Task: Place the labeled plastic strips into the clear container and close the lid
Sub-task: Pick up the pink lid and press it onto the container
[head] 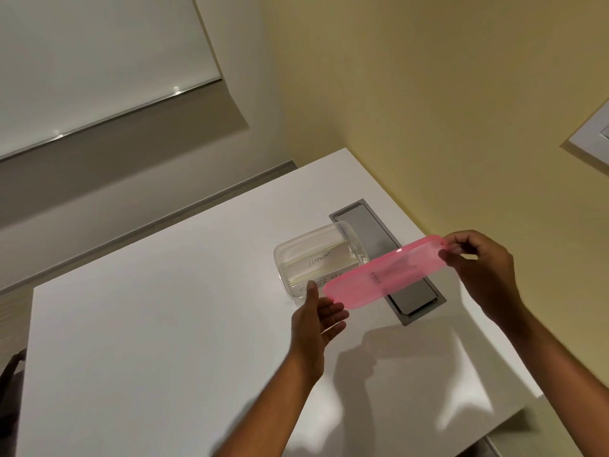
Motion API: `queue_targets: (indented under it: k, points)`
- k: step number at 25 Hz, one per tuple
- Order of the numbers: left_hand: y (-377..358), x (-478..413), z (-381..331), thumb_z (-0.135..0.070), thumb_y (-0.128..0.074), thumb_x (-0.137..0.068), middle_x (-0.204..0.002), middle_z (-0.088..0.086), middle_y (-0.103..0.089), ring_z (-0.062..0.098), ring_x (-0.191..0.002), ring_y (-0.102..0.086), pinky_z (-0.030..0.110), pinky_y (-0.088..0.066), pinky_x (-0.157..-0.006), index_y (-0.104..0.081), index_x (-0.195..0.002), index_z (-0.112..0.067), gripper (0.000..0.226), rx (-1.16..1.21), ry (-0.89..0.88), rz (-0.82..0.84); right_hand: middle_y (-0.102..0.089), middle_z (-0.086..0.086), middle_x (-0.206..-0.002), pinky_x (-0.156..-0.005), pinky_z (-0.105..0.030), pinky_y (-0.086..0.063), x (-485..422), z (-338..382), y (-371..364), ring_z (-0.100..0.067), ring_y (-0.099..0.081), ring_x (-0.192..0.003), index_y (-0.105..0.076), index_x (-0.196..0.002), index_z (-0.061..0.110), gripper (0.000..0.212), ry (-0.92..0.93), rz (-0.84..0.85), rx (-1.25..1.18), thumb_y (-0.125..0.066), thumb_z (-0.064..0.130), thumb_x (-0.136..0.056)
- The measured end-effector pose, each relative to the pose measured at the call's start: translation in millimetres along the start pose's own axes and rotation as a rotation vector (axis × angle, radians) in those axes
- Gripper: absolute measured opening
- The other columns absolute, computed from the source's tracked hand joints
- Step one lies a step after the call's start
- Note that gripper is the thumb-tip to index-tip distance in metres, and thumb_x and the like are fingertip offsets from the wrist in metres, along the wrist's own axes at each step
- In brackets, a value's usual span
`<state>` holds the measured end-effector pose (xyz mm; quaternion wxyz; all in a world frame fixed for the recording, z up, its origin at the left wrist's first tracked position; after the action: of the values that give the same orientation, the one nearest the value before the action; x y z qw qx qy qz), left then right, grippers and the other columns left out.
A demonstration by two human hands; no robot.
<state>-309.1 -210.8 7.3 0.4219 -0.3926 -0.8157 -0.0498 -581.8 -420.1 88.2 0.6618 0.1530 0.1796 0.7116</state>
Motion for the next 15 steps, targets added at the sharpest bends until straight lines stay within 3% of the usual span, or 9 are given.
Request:
queue_targets:
  k: [2, 5, 9, 12, 15]
  points:
    - [3, -1, -14, -0.047, -0.069, -0.102, -0.114, 0.027, -0.079, 0.034, -0.099, -0.082, 0.045, -0.067, -0.093, -0.074, -0.113, 0.002, 0.051, 0.053, -0.021, 0.017, -0.077, 0.008, -0.093, -0.081, -0.029, -0.056, -3, 13, -4, -0.010, -0.071, -0.088, -0.077, -0.094, 0.030, 0.023, 0.006, -0.008, -0.072, -0.080, 0.010, -0.084]
    - [6, -4, -31, -0.012, -0.074, -0.099, -0.117, 0.032, -0.077, 0.034, -0.100, -0.081, 0.036, -0.069, -0.087, -0.081, -0.110, 0.000, 0.018, 0.071, -0.074, 0.068, -0.078, 0.010, -0.101, -0.088, -0.028, -0.057, -2, 29, -10, -0.011, -0.072, -0.098, -0.080, -0.096, 0.030, 0.025, 0.062, -0.046, -0.092, -0.077, 0.007, -0.086]
    - [11, -9, -50, -0.004, -0.075, -0.097, -0.110, 0.023, -0.081, 0.027, -0.094, -0.080, 0.029, -0.067, -0.084, -0.084, -0.109, -0.005, 0.015, 0.038, -0.141, 0.087, -0.080, 0.005, -0.109, -0.093, -0.031, -0.060, -11, 36, -27, -0.018, -0.075, -0.104, -0.083, -0.104, 0.022, 0.037, 0.106, 0.000, -0.144, -0.068, -0.008, -0.089]
    - [22, -16, -63, -0.001, -0.075, -0.095, -0.111, 0.020, -0.083, 0.029, -0.098, -0.081, 0.032, -0.067, -0.087, -0.083, -0.116, -0.008, 0.024, 0.000, -0.208, 0.058, -0.081, -0.007, -0.111, -0.088, -0.028, -0.064, -28, 23, -50, -0.022, -0.079, -0.104, -0.083, -0.109, 0.019, 0.051, -0.040, 0.133, -0.368, -0.053, -0.019, -0.093]
    - [37, -24, -69, 0.001, -0.076, -0.094, -0.110, 0.020, -0.083, 0.031, -0.099, -0.080, 0.034, -0.068, -0.088, -0.080, -0.118, -0.011, 0.028, -0.034, -0.247, -0.018, -0.081, -0.008, -0.113, -0.091, -0.040, -0.064, -41, 6, -77, -0.027, -0.079, -0.103, -0.080, -0.116, 0.020, 0.036, -0.192, 0.165, -0.366, -0.067, -0.004, -0.092]
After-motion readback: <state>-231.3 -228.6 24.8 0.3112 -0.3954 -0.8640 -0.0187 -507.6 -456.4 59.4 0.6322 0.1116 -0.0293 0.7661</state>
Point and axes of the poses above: each hand's wrist, its own x-axis away from the middle knuckle, its own y-axis out of the back of the hand, z = x × y, the point moved 7 cm from there along -x, towards the middle knuckle
